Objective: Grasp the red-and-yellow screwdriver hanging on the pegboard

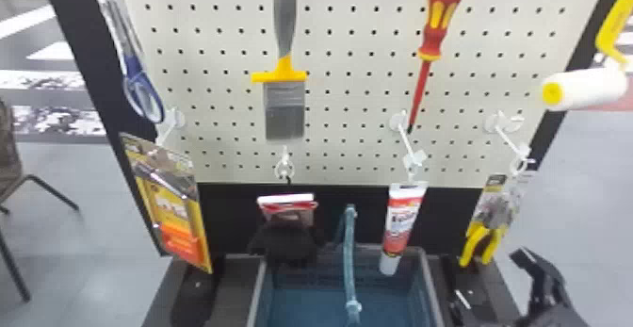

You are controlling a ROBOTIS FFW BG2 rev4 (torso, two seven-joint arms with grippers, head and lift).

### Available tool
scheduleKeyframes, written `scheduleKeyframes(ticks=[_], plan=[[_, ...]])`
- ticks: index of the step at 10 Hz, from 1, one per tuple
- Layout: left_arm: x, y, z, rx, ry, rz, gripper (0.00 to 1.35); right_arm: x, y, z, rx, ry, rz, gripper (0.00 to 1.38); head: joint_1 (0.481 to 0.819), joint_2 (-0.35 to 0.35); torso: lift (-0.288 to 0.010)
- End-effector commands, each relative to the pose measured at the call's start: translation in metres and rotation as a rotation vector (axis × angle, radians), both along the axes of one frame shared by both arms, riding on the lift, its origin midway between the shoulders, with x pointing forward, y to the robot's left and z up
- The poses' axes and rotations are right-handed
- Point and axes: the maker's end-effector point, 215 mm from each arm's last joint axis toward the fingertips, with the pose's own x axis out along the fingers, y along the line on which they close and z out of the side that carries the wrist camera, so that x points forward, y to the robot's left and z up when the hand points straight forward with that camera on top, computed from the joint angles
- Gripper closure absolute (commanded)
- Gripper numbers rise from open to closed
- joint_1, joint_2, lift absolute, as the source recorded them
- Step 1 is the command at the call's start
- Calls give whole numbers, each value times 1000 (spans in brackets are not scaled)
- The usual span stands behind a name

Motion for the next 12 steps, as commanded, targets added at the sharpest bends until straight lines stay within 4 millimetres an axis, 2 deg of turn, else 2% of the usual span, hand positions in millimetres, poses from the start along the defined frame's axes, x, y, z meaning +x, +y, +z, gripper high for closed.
scheduleKeyframes(ticks=[1, 7, 9, 12], plan=[[0, 0, 0, 0, 1, 0, 412, 11, 7, 20, -17, -11, 12, 35, 549, 0, -100], [2, -3, -1, -1, 5, -6, 412, 53, 20, 111, -28, -134, -9, 36, 549, 0, -100], [4, -4, -1, 0, 5, -12, 412, 67, 36, 133, -19, -165, 28, 35, 549, 0, -100], [7, -8, -4, -1, 8, -24, 412, 85, 71, 157, 26, -198, 126, 36, 549, 0, -100]])
